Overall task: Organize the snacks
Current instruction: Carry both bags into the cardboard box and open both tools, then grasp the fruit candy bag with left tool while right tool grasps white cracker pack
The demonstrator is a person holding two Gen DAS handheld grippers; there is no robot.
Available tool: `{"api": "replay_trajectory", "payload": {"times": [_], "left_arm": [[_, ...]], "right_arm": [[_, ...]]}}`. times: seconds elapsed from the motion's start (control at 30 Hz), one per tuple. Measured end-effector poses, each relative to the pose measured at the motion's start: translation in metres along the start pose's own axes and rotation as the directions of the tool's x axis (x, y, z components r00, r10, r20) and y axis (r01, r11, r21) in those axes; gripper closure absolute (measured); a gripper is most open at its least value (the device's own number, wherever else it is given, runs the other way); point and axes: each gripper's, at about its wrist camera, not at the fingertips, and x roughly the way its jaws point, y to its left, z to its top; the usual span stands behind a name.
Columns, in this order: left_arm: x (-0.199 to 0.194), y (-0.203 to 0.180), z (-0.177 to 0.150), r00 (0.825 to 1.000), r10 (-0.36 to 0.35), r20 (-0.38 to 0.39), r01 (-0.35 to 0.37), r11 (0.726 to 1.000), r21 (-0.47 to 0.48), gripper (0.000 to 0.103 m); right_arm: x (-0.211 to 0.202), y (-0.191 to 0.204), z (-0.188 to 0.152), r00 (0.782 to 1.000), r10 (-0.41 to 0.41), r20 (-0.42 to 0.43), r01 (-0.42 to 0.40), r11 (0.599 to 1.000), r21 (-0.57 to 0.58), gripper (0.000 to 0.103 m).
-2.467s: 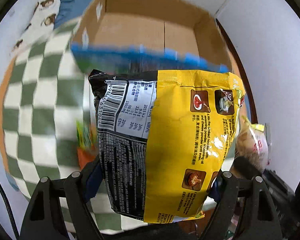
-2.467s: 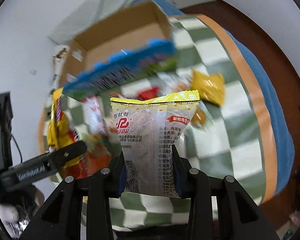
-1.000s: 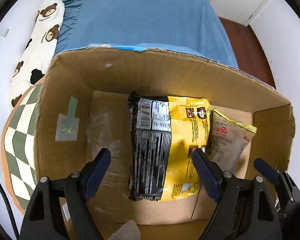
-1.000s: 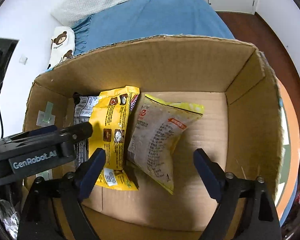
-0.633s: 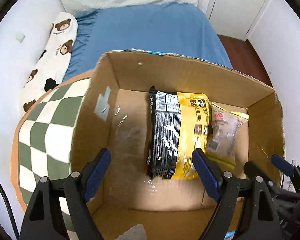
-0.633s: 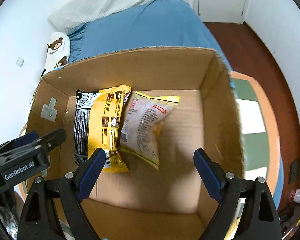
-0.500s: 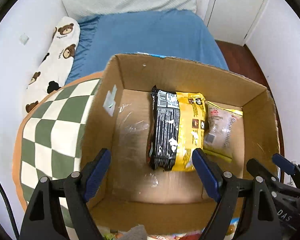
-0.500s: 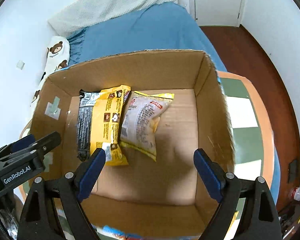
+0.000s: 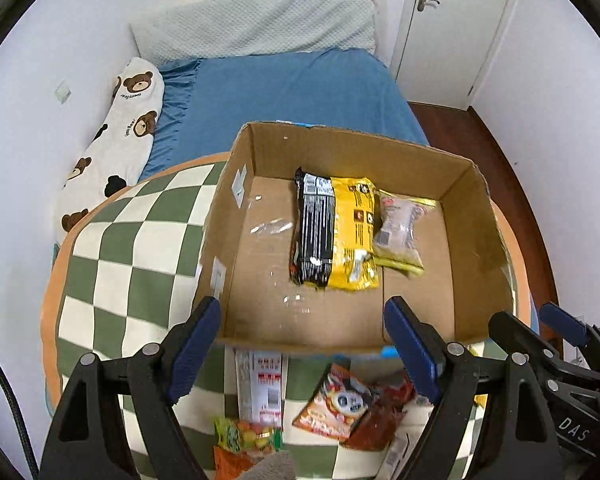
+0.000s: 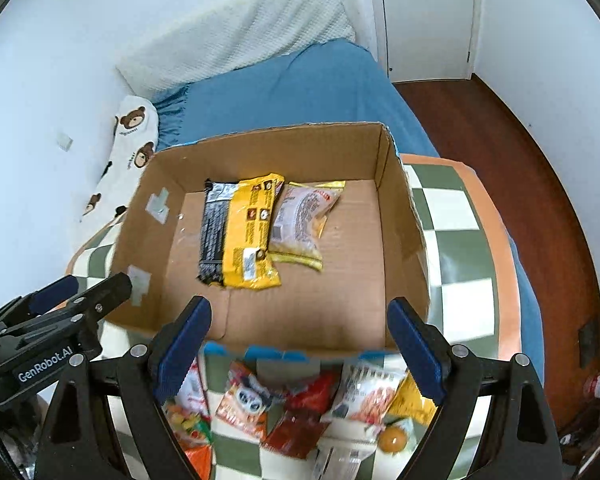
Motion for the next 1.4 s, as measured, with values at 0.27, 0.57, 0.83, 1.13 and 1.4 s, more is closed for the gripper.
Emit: {"api": "replay_trajectory", "payload": {"times": [0.27,0.57,0.83,1.13,1.4], "left_arm": [[-0.009,0.02,-0.053,0.999,0.008,-0.036,-0.01,0.999,-0.053,0.02],[0.051,0.065,-0.159,0.955,0.065,-0.289,-0.073,0.997,-0.015,0.02],[0.089,0.116,-0.216,0.898,-0.001,-0.441,-0.102,0.972,-0.21,0.02],[0.116,0.097,-0.188,0.899,0.031,-0.437,-0.107,0.983,-0.15,0.02],[0.155,0.075,-0.188,0.871,0.043,-0.489,-0.087,0.994,-0.067,0.02]], "right_arm": [[-0.01,-0.009,-0.062,0.997,0.027,-0.069,-0.023,0.999,0.046,0.011],[0.049,-0.042,-0.166,0.955,0.044,-0.295,0.004,0.987,0.159,0.011],[0.091,-0.056,-0.218,0.916,0.055,-0.398,0.033,0.977,0.21,0.011],[0.122,-0.05,-0.228,0.898,0.039,-0.438,0.06,0.976,0.21,0.017],[0.125,-0.052,-0.231,0.897,0.016,-0.442,0.082,0.976,0.201,0.022]]}}
